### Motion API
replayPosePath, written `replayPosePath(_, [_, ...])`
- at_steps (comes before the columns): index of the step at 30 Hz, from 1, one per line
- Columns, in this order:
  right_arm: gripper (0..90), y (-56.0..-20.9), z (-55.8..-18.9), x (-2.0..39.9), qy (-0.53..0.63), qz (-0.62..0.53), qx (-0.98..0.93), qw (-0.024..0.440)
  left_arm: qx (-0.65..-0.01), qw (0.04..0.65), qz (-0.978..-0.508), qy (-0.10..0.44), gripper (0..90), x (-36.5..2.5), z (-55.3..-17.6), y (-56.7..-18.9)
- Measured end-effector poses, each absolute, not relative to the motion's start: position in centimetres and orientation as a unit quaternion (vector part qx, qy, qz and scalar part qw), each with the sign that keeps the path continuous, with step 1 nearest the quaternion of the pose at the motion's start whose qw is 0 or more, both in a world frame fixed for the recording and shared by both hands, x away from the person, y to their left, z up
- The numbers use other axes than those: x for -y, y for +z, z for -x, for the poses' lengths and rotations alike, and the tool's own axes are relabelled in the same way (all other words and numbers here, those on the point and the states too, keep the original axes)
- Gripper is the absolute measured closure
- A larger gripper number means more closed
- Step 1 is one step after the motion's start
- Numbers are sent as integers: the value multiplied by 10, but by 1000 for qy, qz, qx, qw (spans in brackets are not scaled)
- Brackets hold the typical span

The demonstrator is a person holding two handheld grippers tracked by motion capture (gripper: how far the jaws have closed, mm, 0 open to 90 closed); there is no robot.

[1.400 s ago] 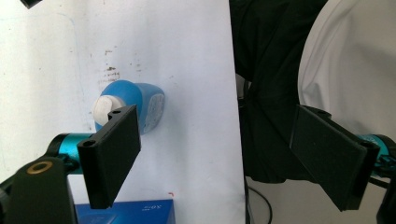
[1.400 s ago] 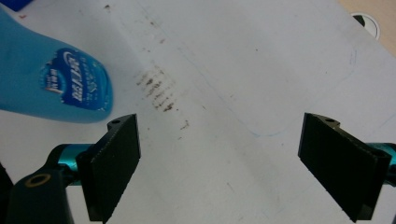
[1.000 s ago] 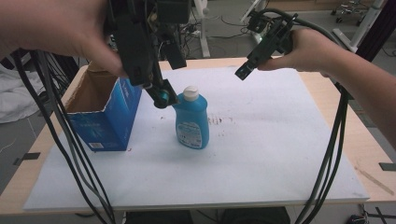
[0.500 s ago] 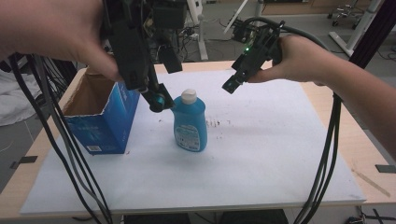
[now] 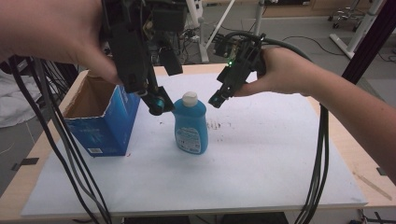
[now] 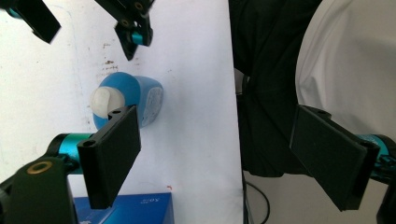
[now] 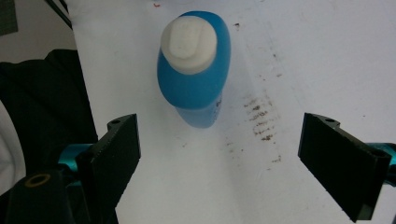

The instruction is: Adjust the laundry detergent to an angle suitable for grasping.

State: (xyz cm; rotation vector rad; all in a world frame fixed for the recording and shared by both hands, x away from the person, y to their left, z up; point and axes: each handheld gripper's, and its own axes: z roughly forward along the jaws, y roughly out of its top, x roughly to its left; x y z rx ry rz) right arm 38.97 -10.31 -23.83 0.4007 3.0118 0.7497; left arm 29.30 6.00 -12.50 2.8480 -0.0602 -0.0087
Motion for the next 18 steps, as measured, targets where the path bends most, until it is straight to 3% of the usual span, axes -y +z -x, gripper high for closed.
replayPosePath(18, [123, -259, -384, 69, 217, -115, -969, -4, 27, 145, -989, -2, 164, -60, -289, -123])
